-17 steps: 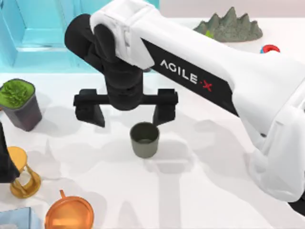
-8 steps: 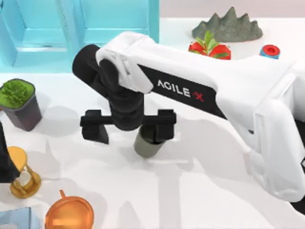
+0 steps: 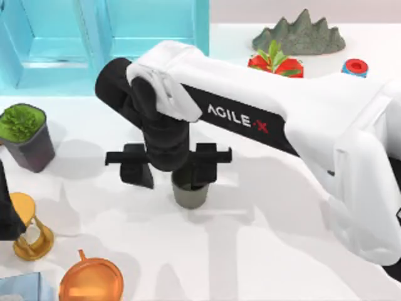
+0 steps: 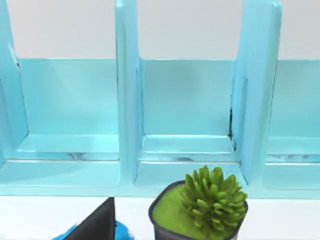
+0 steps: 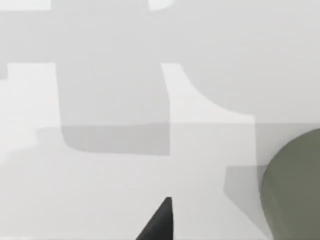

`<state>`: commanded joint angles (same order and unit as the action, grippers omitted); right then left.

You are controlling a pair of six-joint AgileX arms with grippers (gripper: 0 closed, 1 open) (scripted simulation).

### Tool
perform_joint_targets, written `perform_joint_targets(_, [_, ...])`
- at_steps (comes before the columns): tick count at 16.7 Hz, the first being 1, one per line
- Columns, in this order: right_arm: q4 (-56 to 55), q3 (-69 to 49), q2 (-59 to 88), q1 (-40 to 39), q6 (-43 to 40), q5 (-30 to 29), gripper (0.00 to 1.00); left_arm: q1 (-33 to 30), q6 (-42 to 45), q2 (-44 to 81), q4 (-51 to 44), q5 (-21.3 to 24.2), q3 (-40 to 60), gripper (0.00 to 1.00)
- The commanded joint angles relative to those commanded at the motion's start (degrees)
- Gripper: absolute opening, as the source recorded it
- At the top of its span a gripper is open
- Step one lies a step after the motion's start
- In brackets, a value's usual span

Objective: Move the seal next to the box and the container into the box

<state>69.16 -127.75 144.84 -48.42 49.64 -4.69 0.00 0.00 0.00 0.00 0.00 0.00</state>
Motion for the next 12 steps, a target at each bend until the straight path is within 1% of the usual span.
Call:
perform_joint_targets(6, [0.0,0.0,0.0,0.0,0.0,0.0,0.02,0.0,0.0,0.0,0.0,0.0,0.0,1.0])
perform_joint_targets(7, [0.0,0.0,0.0,0.0,0.0,0.0,0.0,0.0,0.0,0.0,0.0,0.0,0.0,1.0])
perform_joint_targets(12, [0.0,0.0,0.0,0.0,0.0,0.0,0.0,0.0,0.0,0.0,0.0,0.0,0.0,1.0])
